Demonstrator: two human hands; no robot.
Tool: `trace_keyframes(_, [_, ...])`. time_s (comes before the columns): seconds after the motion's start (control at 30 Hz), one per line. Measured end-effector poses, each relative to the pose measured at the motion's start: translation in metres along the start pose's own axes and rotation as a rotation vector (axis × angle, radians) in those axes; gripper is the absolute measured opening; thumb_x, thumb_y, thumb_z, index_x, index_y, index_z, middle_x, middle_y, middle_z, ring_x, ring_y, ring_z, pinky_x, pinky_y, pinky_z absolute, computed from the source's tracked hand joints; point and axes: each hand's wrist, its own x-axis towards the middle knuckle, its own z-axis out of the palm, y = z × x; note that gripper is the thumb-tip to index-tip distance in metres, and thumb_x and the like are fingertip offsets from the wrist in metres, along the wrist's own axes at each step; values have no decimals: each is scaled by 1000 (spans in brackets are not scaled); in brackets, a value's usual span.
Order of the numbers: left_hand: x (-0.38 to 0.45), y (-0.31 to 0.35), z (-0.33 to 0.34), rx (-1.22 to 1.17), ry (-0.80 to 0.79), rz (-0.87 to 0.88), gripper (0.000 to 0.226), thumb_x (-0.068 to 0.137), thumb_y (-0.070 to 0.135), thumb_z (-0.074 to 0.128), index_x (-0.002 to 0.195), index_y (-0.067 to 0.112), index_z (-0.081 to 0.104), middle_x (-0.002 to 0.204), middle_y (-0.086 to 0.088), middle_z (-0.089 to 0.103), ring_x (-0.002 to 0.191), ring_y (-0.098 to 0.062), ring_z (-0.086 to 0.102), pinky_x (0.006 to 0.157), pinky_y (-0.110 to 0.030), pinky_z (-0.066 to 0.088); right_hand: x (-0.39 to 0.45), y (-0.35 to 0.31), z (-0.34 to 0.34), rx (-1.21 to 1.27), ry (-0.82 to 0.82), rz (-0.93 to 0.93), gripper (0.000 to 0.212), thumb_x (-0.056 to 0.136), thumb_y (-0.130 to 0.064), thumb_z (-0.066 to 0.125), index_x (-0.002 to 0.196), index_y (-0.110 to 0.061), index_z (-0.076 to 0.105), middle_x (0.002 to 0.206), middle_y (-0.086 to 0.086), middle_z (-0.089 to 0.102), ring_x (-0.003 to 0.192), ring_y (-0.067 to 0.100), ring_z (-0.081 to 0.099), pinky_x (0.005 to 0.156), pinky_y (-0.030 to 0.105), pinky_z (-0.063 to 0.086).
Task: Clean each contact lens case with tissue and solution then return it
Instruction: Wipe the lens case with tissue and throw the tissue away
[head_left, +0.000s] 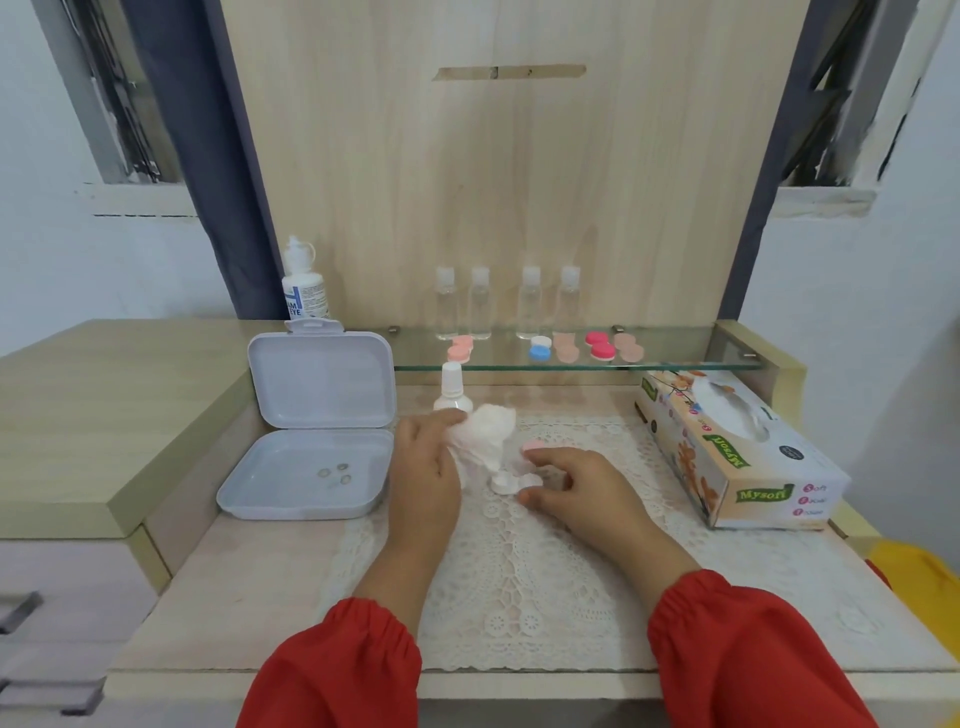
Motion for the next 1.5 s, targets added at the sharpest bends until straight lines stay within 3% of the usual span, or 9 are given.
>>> trace_keyframes(0.07, [-1,-3,3,71,-51,75,42,84,-17,43,106,8,70,103,-2,46,92,-2,47,85,0,32,6,2,4,-76,-6,-40,44,78,-46,73,120,-36,65,116,-18,62,108,9,53,90,32,46])
trace_keyframes(0.2, [-4,-9,13,170,-201,190,28,85,-5,57,110,1,66,103,2,41,85,2,43,81,-1,33,10,8,8,-77,20,-108,30,77,-48,72,105,-37,72,105,-16,64,102,14,55,86,36,48])
trace_keyframes(0.43, [-3,-12,22,578,-260,353,32,55,-12,74,75,7,57,76,-8,50,45,-17,32,39,-24,24,11,10,9,-56,41,-124,24,78,-43,73,100,-33,73,98,-17,58,100,11,52,84,33,46])
trace_keyframes(0.57, [-8,-15,23,556,-416,354,9,78,4,59,84,4,66,87,-6,54,65,-25,55,51,-30,42,11,11,10,-52,46,-125,20,78,-45,72,96,-36,73,100,-16,61,101,11,53,84,33,46])
trace_keyframes(0.87, [-4,-9,23,531,-514,278,24,93,18,47,94,8,69,98,2,47,90,-14,46,74,-34,47,12,8,11,-105,52,-86,29,78,-47,71,104,-34,72,115,-14,62,108,11,52,87,32,46])
trace_keyframes(1.0, [1,-9,24,319,-466,40,24,93,15,47,88,9,69,95,1,50,90,-14,48,78,-28,43,11,8,11,-107,54,-81,27,78,-46,71,103,-34,73,114,-13,62,107,11,53,86,32,46])
trace_keyframes(1.1, [5,-5,18,97,-180,-148,21,94,9,45,75,10,55,85,-2,49,80,-19,48,64,-25,36,11,9,10,-90,51,-86,23,78,-44,72,99,-35,73,110,-13,63,106,12,54,85,32,46])
trace_keyframes(1.2, [4,-5,7,176,24,-54,14,95,9,49,89,10,62,90,-1,58,84,-16,51,69,-23,33,12,11,11,-76,53,-89,20,78,-44,72,97,-36,73,108,-16,63,106,12,53,85,33,46])
trace_keyframes(1.5, [-10,-3,17,460,-440,307,16,90,17,54,105,16,60,88,-4,52,80,-21,52,69,-35,48,14,13,13,-92,68,-84,29,77,-48,73,98,-29,73,109,-13,64,102,13,55,83,32,47])
